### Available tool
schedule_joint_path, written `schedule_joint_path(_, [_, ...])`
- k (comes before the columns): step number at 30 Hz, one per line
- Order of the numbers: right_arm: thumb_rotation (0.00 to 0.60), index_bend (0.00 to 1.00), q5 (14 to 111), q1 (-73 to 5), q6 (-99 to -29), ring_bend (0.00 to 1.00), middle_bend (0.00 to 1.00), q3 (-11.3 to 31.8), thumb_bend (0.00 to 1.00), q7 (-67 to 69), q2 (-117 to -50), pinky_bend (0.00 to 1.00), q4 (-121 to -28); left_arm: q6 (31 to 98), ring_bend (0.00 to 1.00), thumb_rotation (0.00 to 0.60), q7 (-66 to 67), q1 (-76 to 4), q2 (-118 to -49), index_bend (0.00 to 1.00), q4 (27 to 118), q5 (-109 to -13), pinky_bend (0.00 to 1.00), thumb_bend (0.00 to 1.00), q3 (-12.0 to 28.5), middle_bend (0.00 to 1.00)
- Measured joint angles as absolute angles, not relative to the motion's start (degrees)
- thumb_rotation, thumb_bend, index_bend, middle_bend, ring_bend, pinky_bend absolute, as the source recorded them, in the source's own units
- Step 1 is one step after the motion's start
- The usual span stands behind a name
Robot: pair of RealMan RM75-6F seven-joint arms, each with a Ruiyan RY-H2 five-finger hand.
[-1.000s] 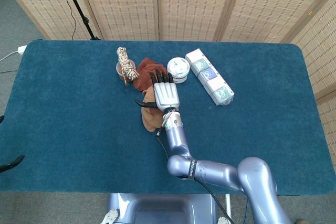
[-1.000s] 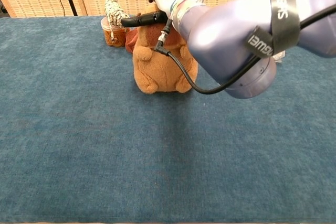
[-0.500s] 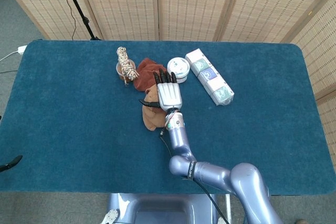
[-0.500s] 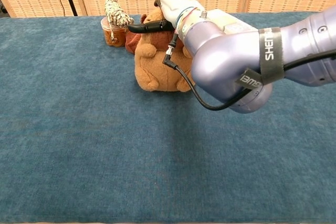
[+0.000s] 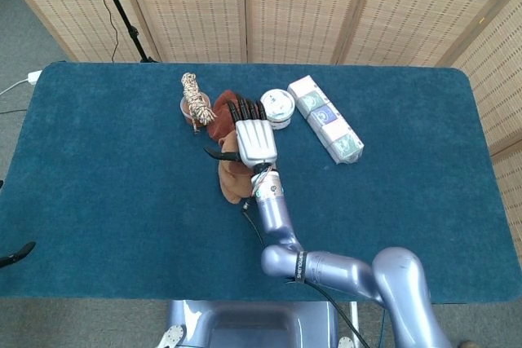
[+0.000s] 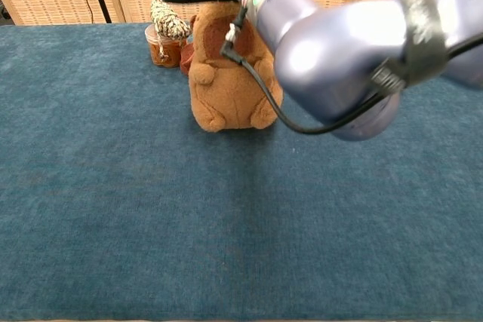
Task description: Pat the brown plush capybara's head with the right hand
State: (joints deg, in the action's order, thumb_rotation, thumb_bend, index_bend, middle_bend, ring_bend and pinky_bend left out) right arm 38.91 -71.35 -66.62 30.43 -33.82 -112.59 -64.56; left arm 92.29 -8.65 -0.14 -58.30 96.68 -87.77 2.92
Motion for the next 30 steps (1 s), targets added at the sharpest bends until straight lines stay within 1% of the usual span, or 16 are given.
schedule_joint_path(5, [0.119, 0.00, 39.1, -68.9, -71.0, 0.00, 0.00, 31.8, 0.00, -38.7, -105.5, 0.00, -77.4, 92.4, 0.00, 0.600, -7.6, -0.1, -58.6, 0.00, 96.8, -88.2, 0.00, 0.00, 2.7, 0.00])
schedule_joint_path(10, [0.119, 0.00, 40.0, -64.4, -73.7, 0.00, 0.00, 31.2, 0.00, -41.2, -98.0, 0.00, -85.5, 92.3, 0.00, 0.600, -6.3, -0.2, -58.9, 0.00, 96.9, -88.5, 0.00, 0.00, 2.6, 0.00])
schedule_joint_path(13, [0.120, 0.00, 41.7, -60.4, -73.6, 0.00, 0.00, 29.1, 0.00, -39.9, -93.7, 0.00, -88.3, 92.1, 0.00, 0.600, -5.4, -0.3, -59.2, 0.00, 97.0, -88.7, 0.00, 0.00, 2.5, 0.00])
schedule_joint_path(19, [0.121, 0.00, 47.6, -53.2, -73.2, 0.00, 0.00, 23.1, 0.00, -34.2, -87.0, 0.00, -91.1, 91.8, 0.00, 0.600, -3.1, -0.5, -59.8, 0.00, 97.4, -89.1, 0.00, 0.00, 2.2, 0.00])
schedule_joint_path(24, [0.116, 0.00, 52.8, -46.1, -73.0, 0.00, 0.00, 15.6, 0.00, -29.1, -81.1, 0.00, -94.6, 91.4, 0.00, 0.600, -1.6, -0.6, -60.2, 0.00, 97.5, -89.6, 0.00, 0.00, 1.7, 0.00])
schedule_joint_path(25, [0.125, 0.00, 52.9, -45.0, -72.9, 0.00, 0.00, 14.3, 0.00, -29.1, -79.8, 0.00, -95.9, 91.4, 0.00, 0.600, -1.5, -0.5, -60.2, 0.00, 97.6, -89.7, 0.00, 0.00, 1.7, 0.00])
schedule_joint_path(27, [0.186, 0.00, 53.3, -42.3, -72.7, 0.00, 0.00, 11.2, 0.00, -29.6, -76.5, 0.00, -99.1, 91.4, 0.00, 0.600, -1.1, -0.5, -60.3, 0.00, 97.6, -89.7, 0.00, 0.00, 1.6, 0.00])
schedule_joint_path(29, [0.308, 0.00, 55.1, -39.5, -73.2, 0.00, 0.00, 8.4, 0.00, -29.4, -73.7, 0.00, -101.2, 91.2, 0.00, 0.600, -0.6, -0.5, -60.4, 0.00, 97.6, -89.7, 0.00, 0.00, 1.5, 0.00])
schedule_joint_path(30, [0.339, 0.00, 56.2, -38.4, -73.7, 0.00, 0.00, 7.4, 0.00, -29.1, -72.9, 0.00, -101.7, 91.1, 0.00, 0.600, -0.4, -0.5, -60.5, 0.00, 97.6, -89.8, 0.00, 0.00, 1.4, 0.00])
